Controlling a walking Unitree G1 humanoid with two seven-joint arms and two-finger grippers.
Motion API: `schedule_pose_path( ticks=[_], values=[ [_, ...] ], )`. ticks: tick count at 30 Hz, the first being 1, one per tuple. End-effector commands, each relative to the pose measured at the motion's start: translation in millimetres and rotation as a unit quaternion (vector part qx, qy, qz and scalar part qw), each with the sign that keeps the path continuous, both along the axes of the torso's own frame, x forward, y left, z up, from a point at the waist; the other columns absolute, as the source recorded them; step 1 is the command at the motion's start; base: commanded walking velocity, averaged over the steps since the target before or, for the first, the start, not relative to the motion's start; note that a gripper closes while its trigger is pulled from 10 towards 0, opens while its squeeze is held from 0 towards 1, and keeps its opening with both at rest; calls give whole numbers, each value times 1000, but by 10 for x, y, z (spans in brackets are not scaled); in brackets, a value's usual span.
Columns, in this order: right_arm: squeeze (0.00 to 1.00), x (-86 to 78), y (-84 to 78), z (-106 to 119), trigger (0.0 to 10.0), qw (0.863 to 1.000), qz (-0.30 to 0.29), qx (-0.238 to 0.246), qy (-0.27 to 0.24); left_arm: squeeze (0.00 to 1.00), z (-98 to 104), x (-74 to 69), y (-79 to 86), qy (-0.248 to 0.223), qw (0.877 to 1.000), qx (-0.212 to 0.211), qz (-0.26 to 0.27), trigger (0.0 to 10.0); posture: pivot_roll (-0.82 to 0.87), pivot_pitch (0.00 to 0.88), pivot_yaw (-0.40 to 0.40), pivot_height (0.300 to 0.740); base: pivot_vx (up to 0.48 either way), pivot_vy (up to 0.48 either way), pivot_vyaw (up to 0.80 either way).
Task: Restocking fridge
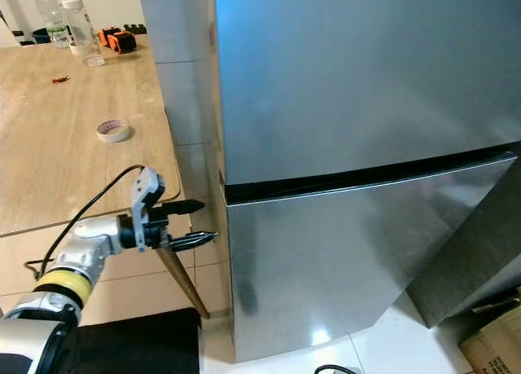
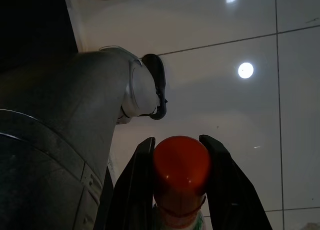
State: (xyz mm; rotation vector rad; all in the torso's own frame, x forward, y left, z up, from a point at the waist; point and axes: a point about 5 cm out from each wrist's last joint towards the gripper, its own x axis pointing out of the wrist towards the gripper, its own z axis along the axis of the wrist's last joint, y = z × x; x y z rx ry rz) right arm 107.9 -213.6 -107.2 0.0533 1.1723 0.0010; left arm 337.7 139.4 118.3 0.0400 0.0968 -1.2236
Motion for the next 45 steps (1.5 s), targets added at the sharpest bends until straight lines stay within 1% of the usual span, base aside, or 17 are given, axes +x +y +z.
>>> schedule_pose_path(
  ticks=[1, 4, 5, 6, 9, 13, 18, 21, 24, 27, 28, 30, 31, 32, 36, 40, 45],
  values=[
    [0, -23, -28, -1, 10000, 1000, 3, -4, 4, 0, 28, 16, -104, -6, 1000, -6, -11, 10000, -45, 0, 5, 740, 0, 0, 0],
    [0, -44, -48, -2, 10000, 1000, 2, -5, 5, 0, 27, 14, -265, -5, 999, -15, -32, 10000, -52, 0, 6, 740, 0, 0, 0],
    [0, -44, -48, -2, 10000, 1000, 2, -5, 5, 0, 27, 14, -265, -5, 999, -15, -32, 10000, -52, 0, 6, 740, 0, 0, 0],
    [0, -72, -76, -2, 10000, 1000, 0, -8, 7, 0, 27, -1, -344, -4, 998, -18, -53, 10000, -58, 0, 8, 740, 0, 0, 0],
    [0, -133, -139, -3, 10000, 1000, -6, -13, 13, 0, 30, -21, -433, -4, 997, -16, -79, 10000, -62, 0, 9, 740, 0, 0, 0],
    [0, -207, -220, 0, 10000, 1000, -12, -19, 19, 0, 42, -19, -475, -9, 996, -5, -93, 10000, -64, 0, 9, 740, 0, 0, 0],
    [0, -250, -264, 2, 10000, 999, -14, -24, 22, 0, 66, -27, -501, -9, 994, -6, -113, 10000, -68, 0, 12, 740, 0, 0, 0],
    [0, -265, -272, 1, 10000, 999, -14, -25, 24, 0, 50, -78, -561, -8, 990, -7, -144, 10000, -68, 0, 13, 740, 0, 0, 0],
    [0, -266, -273, 1, 10000, 999, -14, -25, 24, 0, 45, -116, -609, -6, 986, -14, -167, 10000, -69, 0, 13, 740, 0, 0, 0],
    [0, -260, -266, 1, 10000, 999, -15, -25, 23, 0, 41, -194, -694, -3, 978, -29, -207, 10000, -69, 0, 13, 740, 0, 0, 0],
    [0, -260, -266, 1, 10000, 999, -15, -25, 23, 0, 41, -194, -694, -3, 978, -29, -207, 10000, -69, 0, 13, 740, 0, 0, 0],
    [0, -254, -253, -2, 10000, 999, -15, -24, 22, 0, 22, -233, -749, 4, 975, -37, -220, 10000, -63, 0, 11, 740, 0, 0, 0],
    [0, -246, -230, -6, 10000, 999, -14, -24, 22, 0, -29, -289, -814, 16, 971, -45, -233, 10000, -63, 0, 11, 740, 0, 0, 0],
    [0, -246, -230, -6, 10000, 999, -14, -24, 22, 0, -29, -289, -814, 16, 971, -45, -233, 10000, -63, 0, 11, 740, 0, 0, 0],
    [0, -210, -160, -17, 10000, 1000, -15, -20, 18, 0, -177, -501, -1001, 43, 957, -63, -278, 10000, -68, 0, 14, 740, 0, 0, 0],
    [0, -188, -135, -18, 10000, 1000, -14, -19, 17, 0, -196, -540, -1017, 47, 955, -68, -284, 10000, -68, 0, 11, 740, 0, 0, 0],
    [0, -139, -75, -22, 10000, 1000, -13, -17, 15, 0, -229, -581, -952, 59, 956, -72, -279, 10000, -63, 0, 12, 740, 0, 0, 0]
  ],
)
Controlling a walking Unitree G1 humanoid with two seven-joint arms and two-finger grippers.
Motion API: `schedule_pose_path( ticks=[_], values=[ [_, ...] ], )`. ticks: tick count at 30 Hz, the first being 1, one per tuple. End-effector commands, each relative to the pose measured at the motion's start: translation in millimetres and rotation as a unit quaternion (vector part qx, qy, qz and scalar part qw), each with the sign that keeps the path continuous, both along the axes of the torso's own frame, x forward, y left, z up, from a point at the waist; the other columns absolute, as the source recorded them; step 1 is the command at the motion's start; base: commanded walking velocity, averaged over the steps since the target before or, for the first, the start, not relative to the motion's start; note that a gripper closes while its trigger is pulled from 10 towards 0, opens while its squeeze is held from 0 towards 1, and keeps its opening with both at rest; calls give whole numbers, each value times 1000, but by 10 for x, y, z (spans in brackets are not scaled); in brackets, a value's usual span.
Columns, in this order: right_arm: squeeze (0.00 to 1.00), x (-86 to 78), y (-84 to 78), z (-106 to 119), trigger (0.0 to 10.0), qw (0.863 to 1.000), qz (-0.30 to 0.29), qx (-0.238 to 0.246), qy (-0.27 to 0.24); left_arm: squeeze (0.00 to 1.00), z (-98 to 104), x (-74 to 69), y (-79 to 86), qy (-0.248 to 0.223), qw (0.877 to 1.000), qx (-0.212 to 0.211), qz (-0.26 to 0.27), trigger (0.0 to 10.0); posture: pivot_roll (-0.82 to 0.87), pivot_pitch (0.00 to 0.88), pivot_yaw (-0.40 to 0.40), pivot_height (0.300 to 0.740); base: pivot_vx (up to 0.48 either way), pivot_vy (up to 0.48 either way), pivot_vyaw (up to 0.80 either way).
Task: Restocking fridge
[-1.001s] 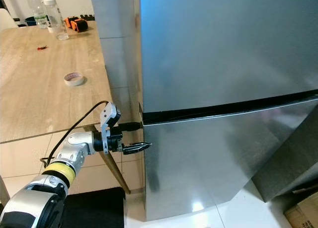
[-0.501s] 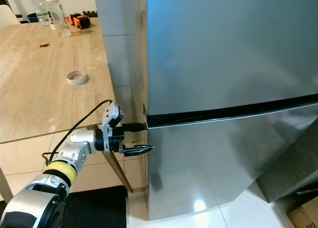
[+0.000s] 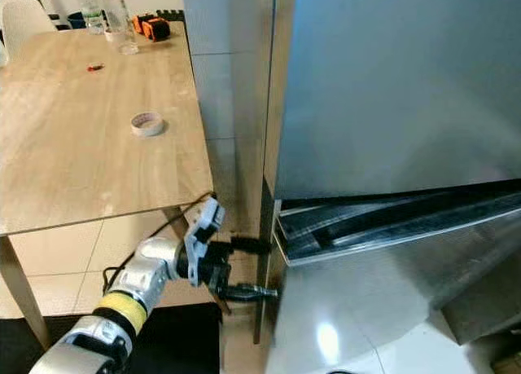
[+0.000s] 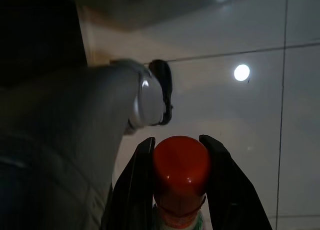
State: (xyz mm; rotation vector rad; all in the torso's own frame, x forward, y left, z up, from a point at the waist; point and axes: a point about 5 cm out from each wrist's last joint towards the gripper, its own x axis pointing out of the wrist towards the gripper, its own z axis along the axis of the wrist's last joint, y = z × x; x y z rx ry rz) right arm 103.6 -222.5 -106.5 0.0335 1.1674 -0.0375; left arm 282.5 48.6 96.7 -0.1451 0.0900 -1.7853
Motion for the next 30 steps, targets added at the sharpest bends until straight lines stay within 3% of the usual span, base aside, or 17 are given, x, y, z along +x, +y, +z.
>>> schedule_pose_path(
  ticks=[1, 6, 10, 14, 15, 16, 17, 19, 20, 22, 23, 24, 25, 26, 28, 30],
  values=[
    [0, -78, 44, -31, 10000, 1000, -3, 2, 16, 0, -27, -27, -13, 6, 1000, 6, 1, 10000, -63, 0, 12, 740, 0, 0, 0],
    [0, -41, 115, -37, 10000, 1000, -1, 5, 14, 0, -63, -14, 78, 14, 1000, 13, 23, 10000, -59, 0, 16, 740, 0, 0, 0],
    [0, -24, 180, -48, 10000, 1000, 5, 3, 20, 0, -322, 10, 454, 56, 990, 67, 114, 10000, -59, 0, 17, 740, 0, 0, 0],
    [0, -31, 176, -50, 10000, 1000, 6, -1, 23, 0, -441, -17, 606, 78, 982, 91, 148, 10000, -59, 0, 17, 740, 0, 0, 0],
    [0, -60, 147, -53, 10000, 999, 12, -8, 31, 0, -644, -111, 849, 122, 964, 123, 202, 10000, -55, 0, 14, 740, 0, 0, 0],
    [0, -71, 135, -54, 10000, 999, 15, -11, 33, 0, -717, -155, 940, 139, 956, 134, 221, 10000, -55, 0, 14, 740, 0, 0, 0],
    [0, -71, 135, -54, 10000, 999, 15, -11, 33, 0, -717, -155, 940, 139, 956, 134, 221, 10000, -55, 0, 14, 740, 0, 0, 0],
    [0, -91, 108, -55, 10000, 999, 21, -19, 41, 0, -865, -275, 1109, 178, 938, 151, 257, 10000, -48, 0, 8, 740, 0, 0, 0],
    [0, -91, 108, -55, 10000, 999, 21, -19, 41, 0, -865, -275, 1109, 178, 938, 151, 257, 10000, -48, 0, 8, 740, 0, 0, 0],
    [0, -119, 79, -58, 10000, 998, 23, -27, 49, 0, -985, -371, 1229, 211, 918, 163, 295, 10000, -47, 0, 8, 740, 0, 0, 0],
    [0, -119, 79, -58, 10000, 998, 23, -27, 49, 0, -985, -371, 1229, 211, 918, 163, 295, 10000, -47, 0, 8, 740, 0, 0, 0],
    [0, -153, 62, -63, 10000, 997, 28, -34, 56, 0, -1073, -416, 1307, 229, 894, 174, 343, 10000, -47, 0, 8, 740, 0, 0, 0],
    [0, -200, 47, -70, 10000, 997, 34, -41, 64, 0, -1172, -471, 1395, 254, 861, 187, 399, 10000, -47, 0, 8, 740, 0, 0, -731],
    [0, -231, 38, -75, 10000, 996, 39, -45, 69, 0, -1237, -513, 1454, 271, 836, 196, 436, 10000, -47, 0, 8, 740, 0, 0, -731],
    [0, -231, 38, -75, 10000, 996, 39, -45, 69, 0, -1237, -513, 1454, 271, 836, 196, 436, 10000, -47, 0, 8, 740, 0, 0, -731],
    [0, -297, 8, -82, 10000, 995, 42, -50, 79, 0, -1382, -630, 1585, 295, 773, 228, 514, 10000, -47, 0, 8, 740, 0, 0, -788]
  ],
)
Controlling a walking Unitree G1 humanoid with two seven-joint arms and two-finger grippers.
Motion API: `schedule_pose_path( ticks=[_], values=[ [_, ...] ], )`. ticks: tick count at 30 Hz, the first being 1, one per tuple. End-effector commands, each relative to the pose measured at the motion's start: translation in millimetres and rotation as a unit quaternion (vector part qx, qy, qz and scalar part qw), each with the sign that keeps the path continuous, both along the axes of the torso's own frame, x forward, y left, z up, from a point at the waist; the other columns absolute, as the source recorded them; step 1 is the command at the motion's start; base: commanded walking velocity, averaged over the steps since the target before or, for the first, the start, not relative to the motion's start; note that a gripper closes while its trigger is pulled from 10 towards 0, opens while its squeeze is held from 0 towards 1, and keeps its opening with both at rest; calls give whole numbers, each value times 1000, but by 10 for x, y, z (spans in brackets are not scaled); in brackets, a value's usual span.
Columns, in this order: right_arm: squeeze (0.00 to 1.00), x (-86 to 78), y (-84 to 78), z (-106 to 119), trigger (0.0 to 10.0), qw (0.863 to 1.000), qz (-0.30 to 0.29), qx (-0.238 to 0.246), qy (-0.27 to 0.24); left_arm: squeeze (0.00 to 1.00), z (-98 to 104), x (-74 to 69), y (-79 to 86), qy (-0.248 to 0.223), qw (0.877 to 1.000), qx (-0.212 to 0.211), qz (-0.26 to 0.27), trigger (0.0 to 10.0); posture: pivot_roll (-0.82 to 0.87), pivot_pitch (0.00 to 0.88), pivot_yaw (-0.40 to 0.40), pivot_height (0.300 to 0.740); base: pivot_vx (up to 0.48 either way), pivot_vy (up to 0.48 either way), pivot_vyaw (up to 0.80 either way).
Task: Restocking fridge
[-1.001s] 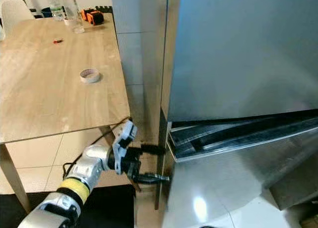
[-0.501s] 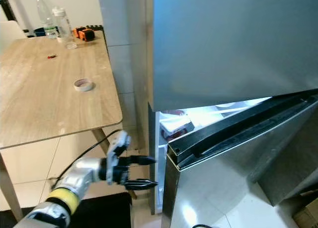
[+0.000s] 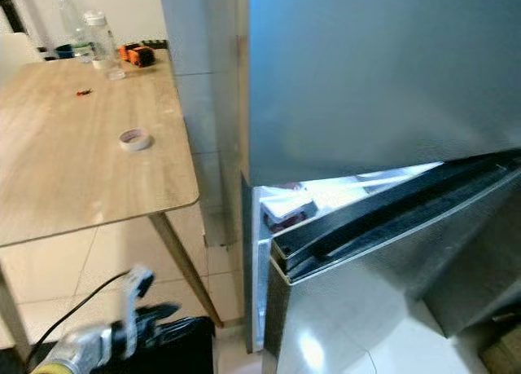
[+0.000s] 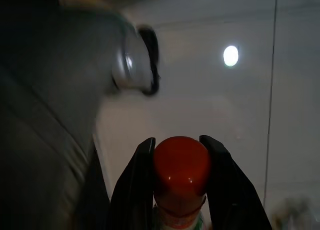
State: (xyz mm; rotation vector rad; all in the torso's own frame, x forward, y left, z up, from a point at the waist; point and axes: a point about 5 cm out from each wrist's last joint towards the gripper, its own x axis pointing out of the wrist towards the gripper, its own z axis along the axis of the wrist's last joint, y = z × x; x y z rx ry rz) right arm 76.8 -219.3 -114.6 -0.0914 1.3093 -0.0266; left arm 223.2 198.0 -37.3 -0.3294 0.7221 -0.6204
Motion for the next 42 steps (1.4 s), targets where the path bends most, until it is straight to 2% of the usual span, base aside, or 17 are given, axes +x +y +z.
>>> schedule_pose_path(
  ticks=[1, 5, 8, 9, 15, 24, 31, 36, 37, 42],
  values=[
    [0, -43, -40, 0, 10000, 1000, 5, -7, 9, 0, -102, -95, 150, 28, 995, 44, 84, 10000, -47, 0, 8, 740, 0, 0, -781],
    [0, -52, -71, 4, 10000, 1000, 5, -11, 13, 0, -233, -262, 256, 70, 978, 67, 185, 10000, -47, 0, 8, 740, 0, 0, -781],
    [0, -34, -81, 9, 10000, 1000, 5, -12, 13, 0, -274, -324, 273, 85, 973, 77, 200, 10000, -50, 0, 6, 740, 0, 0, -781],
    [0, 25, -102, 24, 10000, 1000, 5, -14, 10, 0, -338, -423, 300, 105, 965, 104, 217, 10000, -53, 0, 9, 740, 0, 0, -781],
    [0, 187, -107, 58, 10000, 1000, 5, -14, 0, 0, -413, -533, 287, 127, 955, 131, 235, 10000, -53, 0, 9, 740, 0, 0, -781],
    [0, 215, -79, 58, 10000, 1000, 9, -10, 0, 0, -430, -548, 267, 131, 952, 142, 236, 10000, -48, 0, 7, 740, 0, 0, -781],
    [0, 127, -131, 51, 10000, 1000, 7, -13, 7, 0, -446, -566, 236, 134, 953, 147, 228, 10000, -48, 0, 7, 740, 0, 0, -781],
    [0, 96, -170, 54, 10000, 1000, -3, -13, 6, 0, -448, -562, 203, 135, 956, 135, 221, 10000, -46, 0, 10, 740, 0, 0, -736],
    [0, 87, -192, 58, 10000, 1000, -8, -13, 3, 0, -448, -561, 168, 134, 961, 124, 207, 10000, -46, 0, 10, 740, 0, -300, 0],
    [0, 79, -199, 58, 10000, 1000, -9, -12, 2, 0, -456, -574, 134, 136, 964, 119, 193, 10000, -46, 0, 10, 740, 0, -438, 0]
  ],
)
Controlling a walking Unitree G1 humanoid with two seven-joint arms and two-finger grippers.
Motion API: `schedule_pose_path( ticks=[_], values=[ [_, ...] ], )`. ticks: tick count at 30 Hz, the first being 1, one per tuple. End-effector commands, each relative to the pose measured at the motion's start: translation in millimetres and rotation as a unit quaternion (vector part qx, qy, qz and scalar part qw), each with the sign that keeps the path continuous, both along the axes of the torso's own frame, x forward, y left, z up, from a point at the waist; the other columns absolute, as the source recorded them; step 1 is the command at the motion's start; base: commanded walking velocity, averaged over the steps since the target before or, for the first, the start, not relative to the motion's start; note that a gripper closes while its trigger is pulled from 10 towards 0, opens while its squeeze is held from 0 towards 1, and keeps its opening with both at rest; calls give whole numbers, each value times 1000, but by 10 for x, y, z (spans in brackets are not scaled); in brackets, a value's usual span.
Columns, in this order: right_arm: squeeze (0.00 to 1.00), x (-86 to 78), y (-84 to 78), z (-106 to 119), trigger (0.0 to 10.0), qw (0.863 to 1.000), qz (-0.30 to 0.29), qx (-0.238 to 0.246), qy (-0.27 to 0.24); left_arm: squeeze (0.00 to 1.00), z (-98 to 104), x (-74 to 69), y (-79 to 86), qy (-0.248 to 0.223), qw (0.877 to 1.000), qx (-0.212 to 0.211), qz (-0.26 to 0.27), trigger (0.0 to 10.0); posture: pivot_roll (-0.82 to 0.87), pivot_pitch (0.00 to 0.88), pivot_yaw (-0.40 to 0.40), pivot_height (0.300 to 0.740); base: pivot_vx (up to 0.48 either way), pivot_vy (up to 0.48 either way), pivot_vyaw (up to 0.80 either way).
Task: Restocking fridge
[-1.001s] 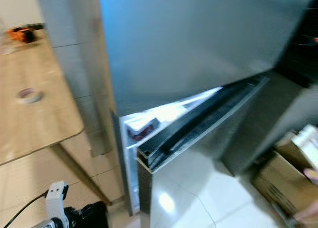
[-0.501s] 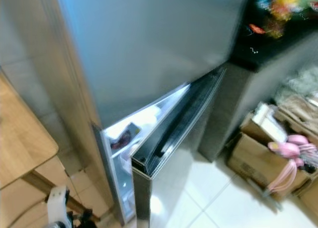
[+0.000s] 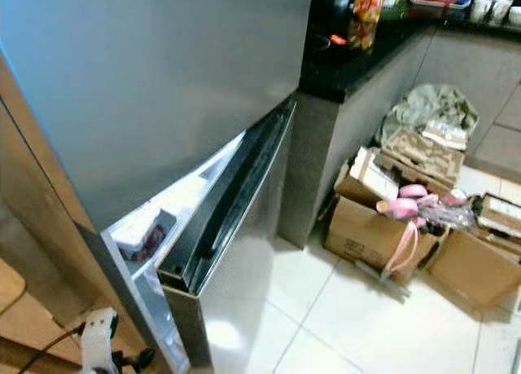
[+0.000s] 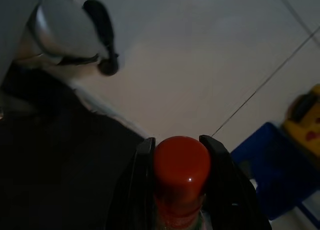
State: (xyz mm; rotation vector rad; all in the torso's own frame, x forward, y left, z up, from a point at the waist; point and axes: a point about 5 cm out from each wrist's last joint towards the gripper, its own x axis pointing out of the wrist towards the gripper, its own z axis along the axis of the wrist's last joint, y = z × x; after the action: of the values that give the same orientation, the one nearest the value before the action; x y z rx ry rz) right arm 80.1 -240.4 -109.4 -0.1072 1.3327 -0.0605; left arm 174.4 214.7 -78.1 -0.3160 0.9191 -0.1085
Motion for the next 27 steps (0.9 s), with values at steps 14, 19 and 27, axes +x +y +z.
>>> schedule_pose_path(
  ticks=[14, 19, 27],
  values=[
    [0, 13, 42, -6, 10000, 1000, -2, 11, -9, 0, -45, -66, 10, 18, 999, 18, 27, 10000, -50, 0, 15, 740, 0, -136, 0],
    [0, 50, 99, -12, 10000, 1000, 1, 15, -11, 0, -3, 10, 15, 2, 999, -1, 35, 10000, -52, 0, 10, 740, 0, 0, 0],
    [0, 81, 128, -13, 10000, 1000, 6, 16, -13, 0, 112, 232, -63, -40, 998, -39, 21, 10000, -50, 0, 8, 740, 0, 0, 0]
  ],
)
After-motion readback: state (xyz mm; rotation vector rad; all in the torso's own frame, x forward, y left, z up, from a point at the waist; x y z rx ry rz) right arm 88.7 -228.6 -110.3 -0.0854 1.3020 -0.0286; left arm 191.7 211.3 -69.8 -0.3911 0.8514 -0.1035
